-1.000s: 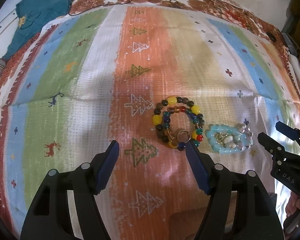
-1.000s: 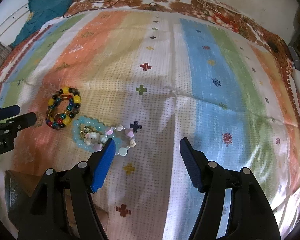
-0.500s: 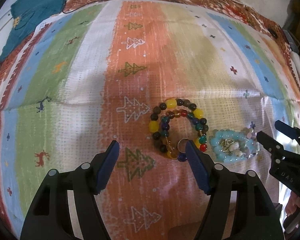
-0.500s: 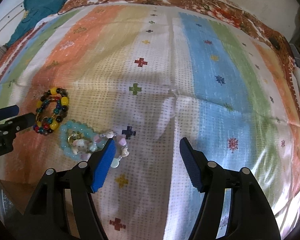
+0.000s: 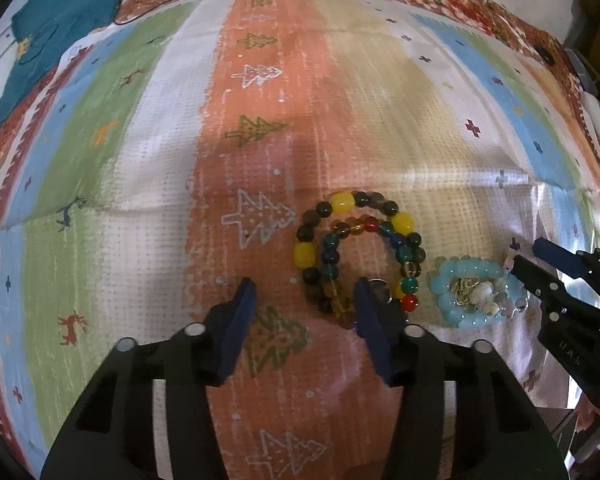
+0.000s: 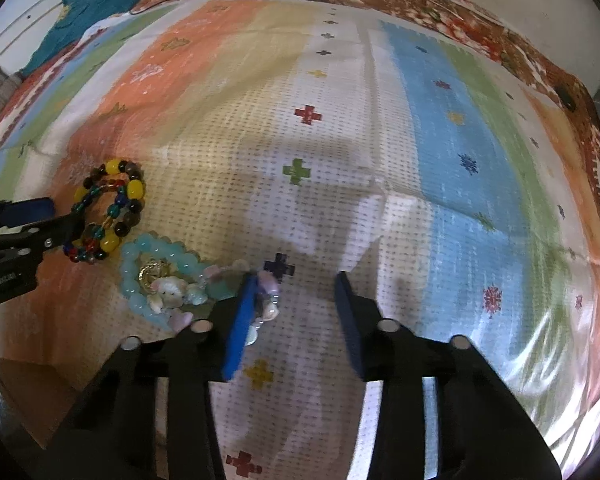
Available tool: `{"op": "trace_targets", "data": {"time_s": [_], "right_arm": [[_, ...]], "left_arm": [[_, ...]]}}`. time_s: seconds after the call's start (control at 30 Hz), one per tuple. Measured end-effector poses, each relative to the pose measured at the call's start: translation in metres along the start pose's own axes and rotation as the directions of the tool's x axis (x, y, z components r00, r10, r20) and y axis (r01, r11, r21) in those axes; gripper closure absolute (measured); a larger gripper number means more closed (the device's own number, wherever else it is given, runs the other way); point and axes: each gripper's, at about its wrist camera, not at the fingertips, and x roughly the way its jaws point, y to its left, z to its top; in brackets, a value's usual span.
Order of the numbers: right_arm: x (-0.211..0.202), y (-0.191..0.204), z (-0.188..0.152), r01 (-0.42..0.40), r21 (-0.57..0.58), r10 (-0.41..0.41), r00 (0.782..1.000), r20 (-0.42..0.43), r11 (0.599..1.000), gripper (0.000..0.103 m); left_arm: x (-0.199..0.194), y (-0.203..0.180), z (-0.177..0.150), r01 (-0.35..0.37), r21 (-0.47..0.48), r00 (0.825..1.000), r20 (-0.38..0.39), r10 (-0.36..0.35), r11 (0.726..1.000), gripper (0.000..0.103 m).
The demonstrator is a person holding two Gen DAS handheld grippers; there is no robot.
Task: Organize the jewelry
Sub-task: 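Grasp the multicolour beaded bracelet with the left tool while the right tool grips the clear bead bracelet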
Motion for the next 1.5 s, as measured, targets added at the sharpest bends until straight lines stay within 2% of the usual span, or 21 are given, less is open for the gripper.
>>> {"op": "trace_targets", "data": {"time_s": [0.07, 0.17, 0.3, 0.37, 0.5, 0.57, 1.03, 1.37, 1.5], "right_arm": [[0.0, 0.001, 0.0, 0.001, -0.006, -0.001, 1.0, -0.005, 1.0, 0.086], [0.001, 0.004, -0.002, 0.0, -0.025, 0.0, 1.0, -0.002, 1.0, 0.091], [0.0, 0.005, -0.002, 0.0, -0.036, 0.0, 1.0, -0.001, 0.999, 0.092], [0.0, 0.004, -0.002, 0.001, -0.037, -0.001, 1.0, 0.002, 0.999, 0.092], [-0.002, 0.004, -0.002, -0.002, -0.035, 0.002, 1.0, 0.007, 0.999, 0.093], [-0.005, 0.005, -0.002, -0.002, -0.035, 0.003, 1.0, 0.013, 0.999, 0.093], [-0.041, 0.011, 0.003, -0.014, -0.043, 0.018, 0.996, 0.093, 0.999, 0.093], [-0.074, 0.011, 0.007, -0.01, -0.043, 0.017, 0.985, 0.173, 0.999, 0.093], [-0.077, 0.009, 0.006, -0.019, -0.031, 0.024, 0.984, 0.175, 0.999, 0.093]], "left_arm": [[0.0, -0.003, 0.0, 0.008, 0.006, 1.0, -0.003, -0.008, 1.0, 0.063], [0.0, -0.004, 0.0, 0.021, 0.009, 1.0, -0.007, -0.021, 1.0, 0.071], [0.001, -0.004, 0.0, 0.036, 0.009, 0.999, -0.013, -0.036, 0.999, 0.08], [0.002, -0.005, -0.001, 0.019, 0.01, 1.0, -0.017, -0.019, 1.0, 0.09], [0.002, -0.002, 0.0, 0.015, 0.007, 1.0, -0.02, -0.015, 1.0, 0.09], [-0.002, -0.001, 0.001, 0.01, 0.003, 1.0, -0.016, -0.01, 1.0, 0.094], [-0.032, -0.004, 0.004, -0.008, 0.007, 1.0, 0.029, 0.008, 1.0, 0.094], [-0.059, -0.021, 0.005, 0.006, 0.035, 0.997, 0.08, -0.009, 0.999, 0.094], [-0.063, -0.022, 0.003, -0.007, 0.038, 0.996, 0.085, 0.003, 0.999, 0.094]]}}
